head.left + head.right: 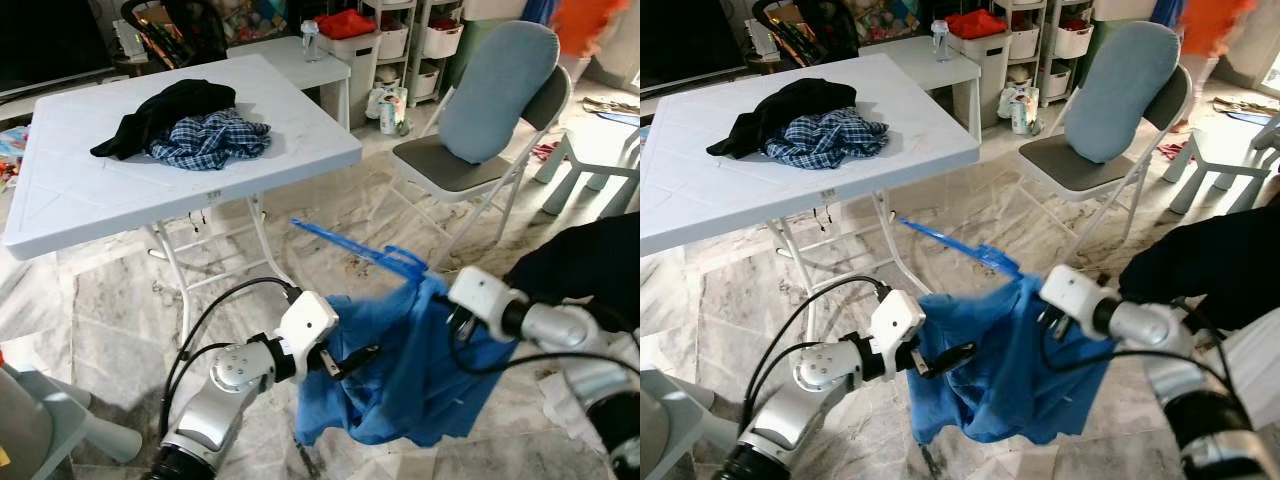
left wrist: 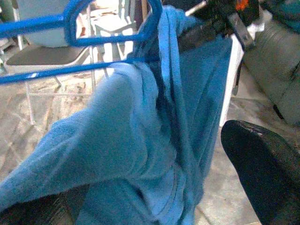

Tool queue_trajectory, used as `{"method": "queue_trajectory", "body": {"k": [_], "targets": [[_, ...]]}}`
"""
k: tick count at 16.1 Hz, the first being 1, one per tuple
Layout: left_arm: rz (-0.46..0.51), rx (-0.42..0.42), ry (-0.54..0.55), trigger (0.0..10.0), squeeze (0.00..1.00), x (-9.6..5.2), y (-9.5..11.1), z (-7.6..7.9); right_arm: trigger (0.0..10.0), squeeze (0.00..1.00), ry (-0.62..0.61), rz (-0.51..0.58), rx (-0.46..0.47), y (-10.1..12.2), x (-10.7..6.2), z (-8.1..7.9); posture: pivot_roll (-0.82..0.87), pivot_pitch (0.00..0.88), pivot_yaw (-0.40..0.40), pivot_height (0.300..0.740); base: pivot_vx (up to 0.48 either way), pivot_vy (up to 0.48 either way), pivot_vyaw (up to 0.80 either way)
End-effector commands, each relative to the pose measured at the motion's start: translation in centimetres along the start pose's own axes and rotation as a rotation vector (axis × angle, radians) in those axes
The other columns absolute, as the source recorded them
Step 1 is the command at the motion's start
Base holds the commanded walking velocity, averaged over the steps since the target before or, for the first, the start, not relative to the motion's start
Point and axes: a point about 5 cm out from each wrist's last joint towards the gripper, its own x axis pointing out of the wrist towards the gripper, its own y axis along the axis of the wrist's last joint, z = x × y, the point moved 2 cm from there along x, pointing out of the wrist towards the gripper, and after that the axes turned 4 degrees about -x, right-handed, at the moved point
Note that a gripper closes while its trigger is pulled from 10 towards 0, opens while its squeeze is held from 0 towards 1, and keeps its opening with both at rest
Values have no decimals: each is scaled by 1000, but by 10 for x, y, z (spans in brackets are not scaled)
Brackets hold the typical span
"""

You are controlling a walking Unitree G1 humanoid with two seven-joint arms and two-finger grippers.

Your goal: Hang hanger

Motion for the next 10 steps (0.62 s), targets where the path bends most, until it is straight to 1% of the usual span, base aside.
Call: {"method": "queue_trajectory", "body": {"k": [1,2,3,5,7,9,10], "targets": [[6,49,-13,10000,1000,1,6,-2,10000,0,-30,20,-29,7,0,11,-179,0,31,740,0,0,0],[3,59,-7,10000,1000,1,6,-3,10000,0,-43,6,-36,6,1,12,-178,0,30,740,0,0,0],[9,57,3,10000,1000,1,7,-4,10000,0,-78,-19,-24,2,3,12,-178,0,30,740,0,0,0],[25,83,64,10000,1000,1,9,-9,10000,0,-131,-45,-26,-1,6,14,-174,0,31,740,0,0,0],[10,122,99,10000,1000,-1,8,-14,10000,0,-214,-59,-19,-2,6,23,-173,0,32,740,0,0,0],[-59,202,186,10000,1000,-9,-5,-28,10000,0,-399,-31,29,5,2,49,-174,0,34,740,0,0,0],[-66,201,190,10000,1000,-11,-8,-30,10000,0,-452,-17,47,8,0,57,-174,0,34,740,0,0,0]]}}
